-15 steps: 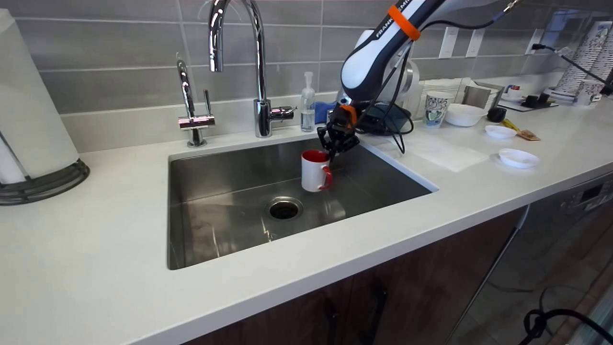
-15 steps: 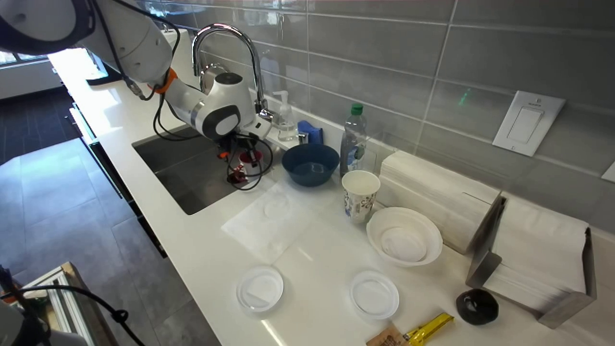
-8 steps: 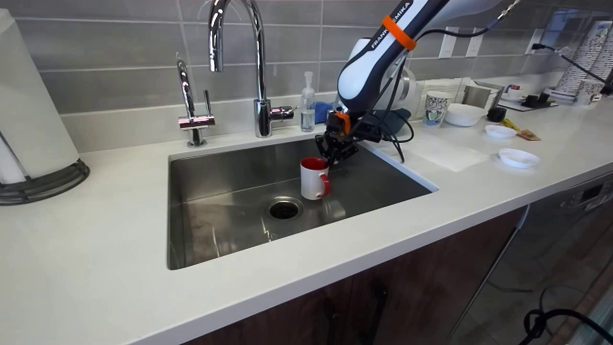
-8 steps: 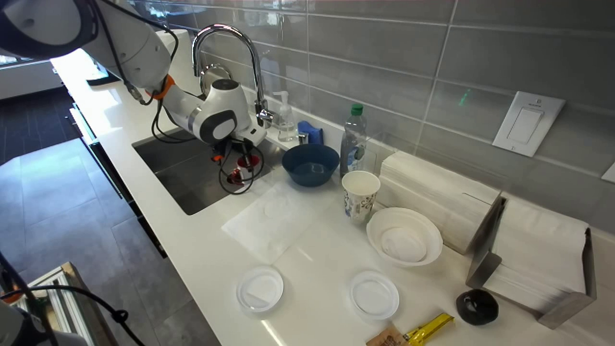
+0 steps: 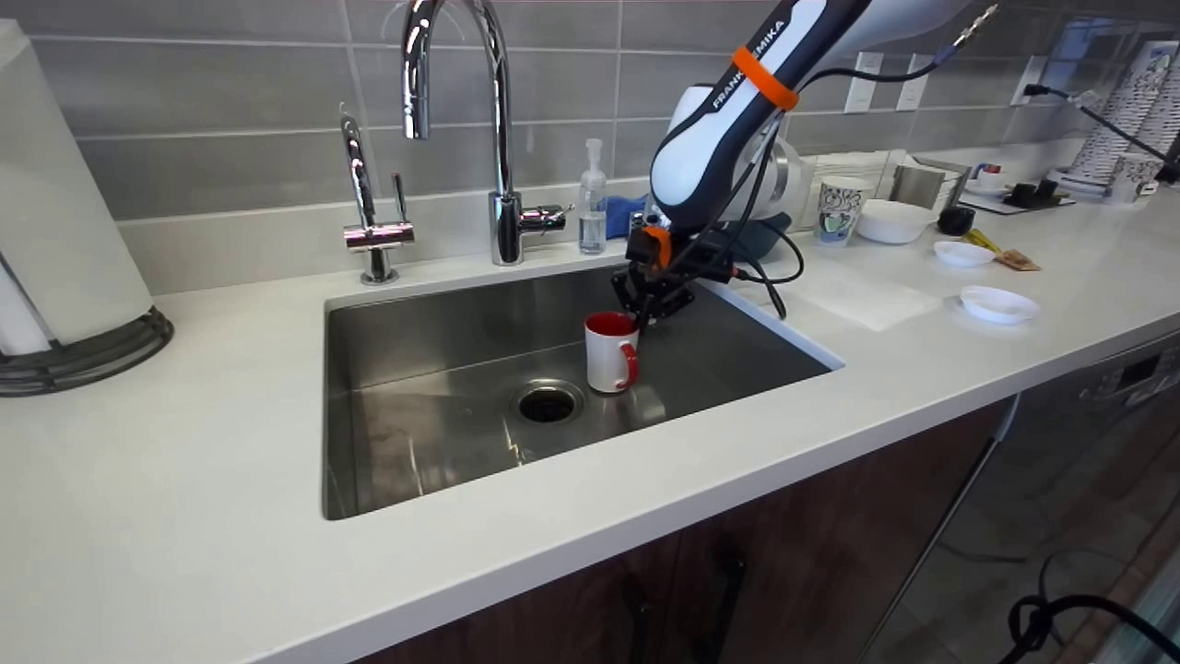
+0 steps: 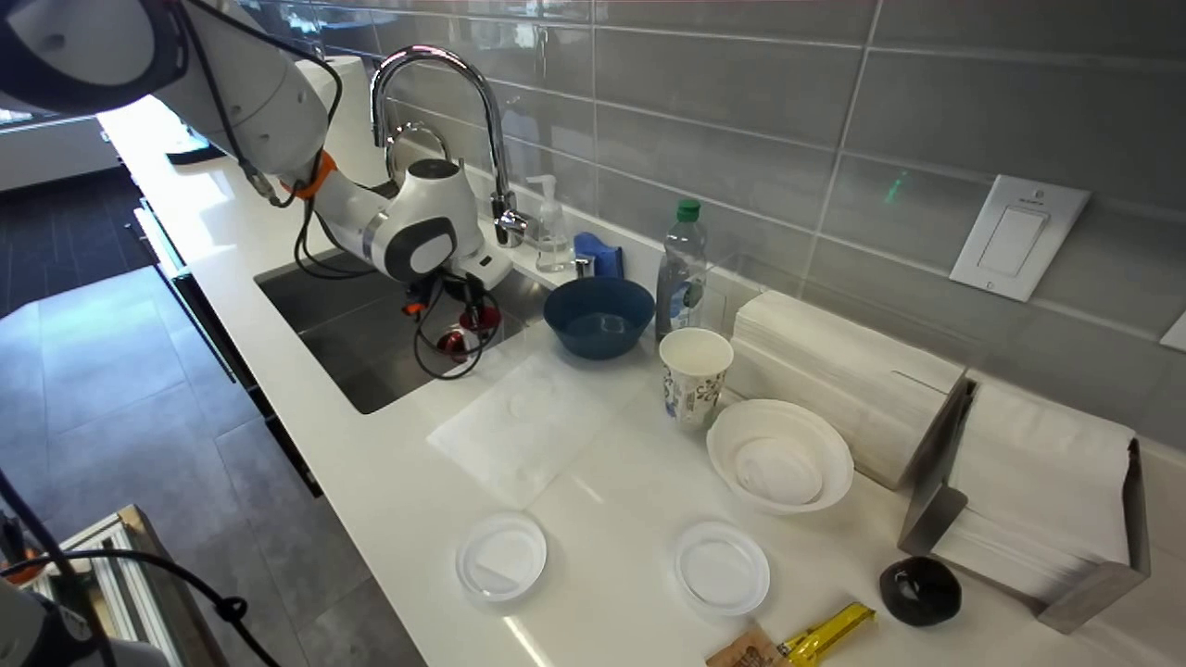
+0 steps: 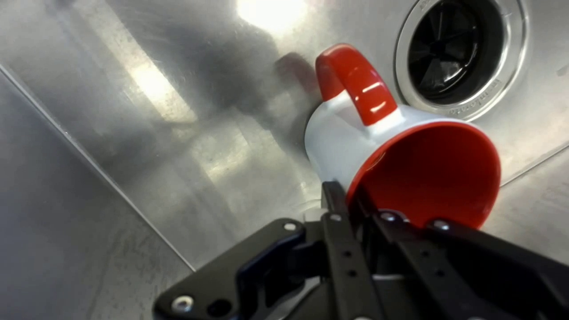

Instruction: Put the mug in the sink, then turn the faucet to the right

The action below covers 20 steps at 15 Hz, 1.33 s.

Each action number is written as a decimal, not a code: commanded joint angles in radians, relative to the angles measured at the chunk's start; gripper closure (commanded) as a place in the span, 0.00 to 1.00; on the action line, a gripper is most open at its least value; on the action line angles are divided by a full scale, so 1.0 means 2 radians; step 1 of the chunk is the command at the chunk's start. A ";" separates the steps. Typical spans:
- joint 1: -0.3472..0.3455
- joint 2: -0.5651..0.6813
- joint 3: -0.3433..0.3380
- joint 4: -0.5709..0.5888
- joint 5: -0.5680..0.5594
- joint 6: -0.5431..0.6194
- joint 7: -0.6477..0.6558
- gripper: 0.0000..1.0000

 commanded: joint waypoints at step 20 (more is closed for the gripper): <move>0.002 -0.003 0.011 0.002 -0.014 -0.026 -0.008 0.59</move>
